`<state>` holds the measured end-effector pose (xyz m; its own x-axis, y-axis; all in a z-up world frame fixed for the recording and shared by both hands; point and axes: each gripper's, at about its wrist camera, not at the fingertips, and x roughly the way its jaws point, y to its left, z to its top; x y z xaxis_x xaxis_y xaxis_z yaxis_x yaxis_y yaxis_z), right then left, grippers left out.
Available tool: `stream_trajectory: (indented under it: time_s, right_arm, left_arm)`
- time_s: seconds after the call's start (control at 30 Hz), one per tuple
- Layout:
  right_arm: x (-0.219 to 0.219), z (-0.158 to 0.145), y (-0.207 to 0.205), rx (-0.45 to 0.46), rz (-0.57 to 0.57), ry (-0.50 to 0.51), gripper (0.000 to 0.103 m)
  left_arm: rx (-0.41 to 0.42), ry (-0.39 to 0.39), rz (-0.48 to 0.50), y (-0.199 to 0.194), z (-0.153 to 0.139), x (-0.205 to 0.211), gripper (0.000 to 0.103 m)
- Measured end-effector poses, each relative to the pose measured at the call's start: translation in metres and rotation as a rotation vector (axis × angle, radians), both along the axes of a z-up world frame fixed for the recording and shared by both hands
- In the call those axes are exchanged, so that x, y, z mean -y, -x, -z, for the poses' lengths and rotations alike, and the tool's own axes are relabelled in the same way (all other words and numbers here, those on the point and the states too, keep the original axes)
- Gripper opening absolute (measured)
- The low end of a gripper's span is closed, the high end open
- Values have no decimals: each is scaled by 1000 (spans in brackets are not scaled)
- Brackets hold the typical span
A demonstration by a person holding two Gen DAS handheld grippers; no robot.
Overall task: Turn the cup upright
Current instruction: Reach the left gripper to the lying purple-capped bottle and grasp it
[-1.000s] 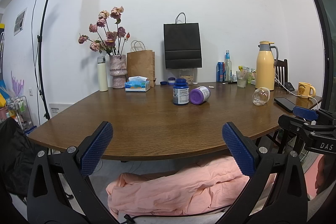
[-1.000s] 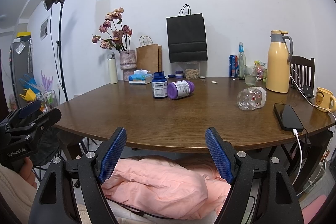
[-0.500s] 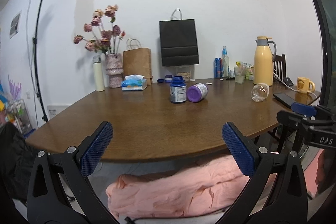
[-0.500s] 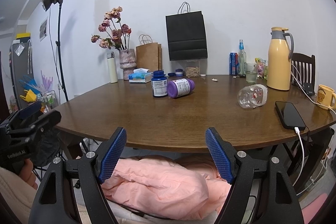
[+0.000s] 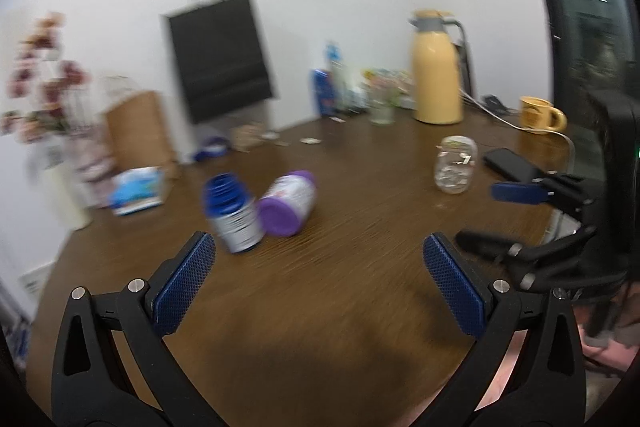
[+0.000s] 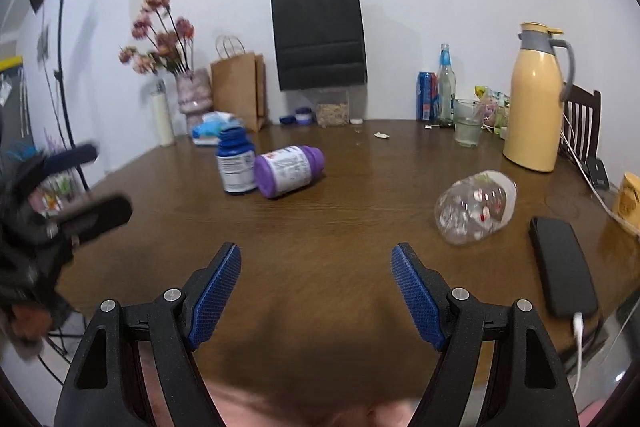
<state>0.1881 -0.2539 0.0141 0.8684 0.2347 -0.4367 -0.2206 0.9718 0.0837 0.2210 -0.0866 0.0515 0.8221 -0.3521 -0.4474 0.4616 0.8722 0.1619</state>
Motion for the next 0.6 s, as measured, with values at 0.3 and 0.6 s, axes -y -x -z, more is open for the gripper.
stream_trajectory:
  time_s: [0.3,0.6]
  right_arm:
    - [23,-7,-74,-68,-90,-25,82]
    - [37,4,-119,-106,-123,-50,82]
  left_arm:
    - [-380,-108,68,-152,-4,61,91]
    - [-569,-383,-47,-243,54,85,92]
